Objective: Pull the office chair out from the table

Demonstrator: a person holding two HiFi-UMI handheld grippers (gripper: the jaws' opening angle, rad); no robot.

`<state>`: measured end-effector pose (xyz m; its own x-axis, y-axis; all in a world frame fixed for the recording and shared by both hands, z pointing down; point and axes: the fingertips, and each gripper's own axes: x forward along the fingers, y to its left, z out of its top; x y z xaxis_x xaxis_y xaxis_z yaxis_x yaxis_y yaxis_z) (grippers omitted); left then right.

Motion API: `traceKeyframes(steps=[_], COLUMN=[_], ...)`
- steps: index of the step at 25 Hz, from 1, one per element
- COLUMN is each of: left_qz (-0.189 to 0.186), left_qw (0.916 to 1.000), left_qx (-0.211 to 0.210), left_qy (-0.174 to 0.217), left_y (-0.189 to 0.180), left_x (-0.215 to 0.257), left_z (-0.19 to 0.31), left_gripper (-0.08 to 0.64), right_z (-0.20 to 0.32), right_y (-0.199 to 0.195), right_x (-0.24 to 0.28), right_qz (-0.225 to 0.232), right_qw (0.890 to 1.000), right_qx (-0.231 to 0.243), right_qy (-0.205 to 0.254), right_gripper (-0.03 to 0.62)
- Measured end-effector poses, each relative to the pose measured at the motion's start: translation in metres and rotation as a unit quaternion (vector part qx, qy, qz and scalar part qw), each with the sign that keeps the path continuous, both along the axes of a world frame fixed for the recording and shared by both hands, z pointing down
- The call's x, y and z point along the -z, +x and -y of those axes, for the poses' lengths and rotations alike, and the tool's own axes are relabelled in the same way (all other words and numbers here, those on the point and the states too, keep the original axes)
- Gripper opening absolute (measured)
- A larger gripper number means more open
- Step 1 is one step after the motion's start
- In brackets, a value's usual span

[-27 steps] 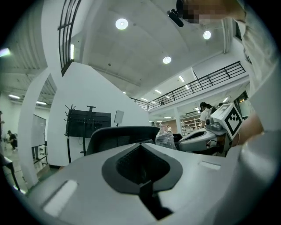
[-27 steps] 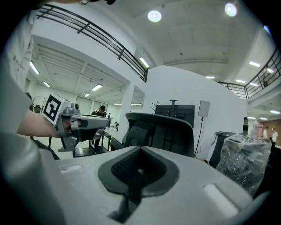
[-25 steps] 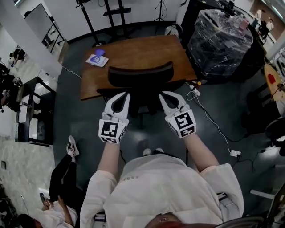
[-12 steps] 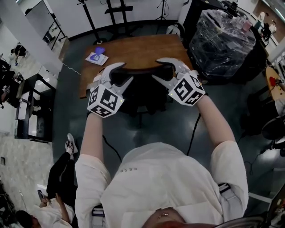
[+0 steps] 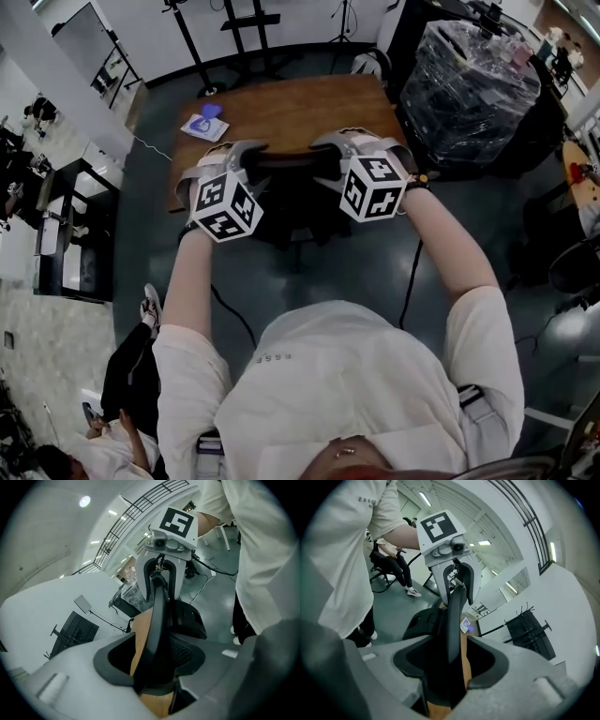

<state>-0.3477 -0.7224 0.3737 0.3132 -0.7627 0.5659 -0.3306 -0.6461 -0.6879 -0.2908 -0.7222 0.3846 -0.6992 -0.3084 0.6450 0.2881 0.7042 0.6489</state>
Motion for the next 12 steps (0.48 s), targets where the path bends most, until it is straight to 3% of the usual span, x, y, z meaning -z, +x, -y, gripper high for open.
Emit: traceKeyframes(steps=[3, 7, 12], left_qz=[0.035, 0.136, 0.142], left_qw=[0.9993, 0.9899, 0.9883], left_qx=[-0.012, -0.035, -0.052], left_qy=[0.011, 0.022, 0.018], left_y=[-0.001, -0.005, -0.003], left_x=[-0.006, -0.015, -0.017], left_z=[0.007, 0.006, -0.005], left_gripper=[0.193, 0.092, 0.081], right_z=[0.000, -0.003, -0.012], right_y=[-0.001, -0.001, 0.002], right_x=[-0.004, -0.004, -0.006], right_qz=[-0.014, -0.030, -0.035], right_qw=[1.000, 0.999, 0.999], right_qx=[0.006, 0.013, 0.009], right_qy=[-0.024, -0.022, -0.016], right_gripper=[0.164, 0.115, 0.103])
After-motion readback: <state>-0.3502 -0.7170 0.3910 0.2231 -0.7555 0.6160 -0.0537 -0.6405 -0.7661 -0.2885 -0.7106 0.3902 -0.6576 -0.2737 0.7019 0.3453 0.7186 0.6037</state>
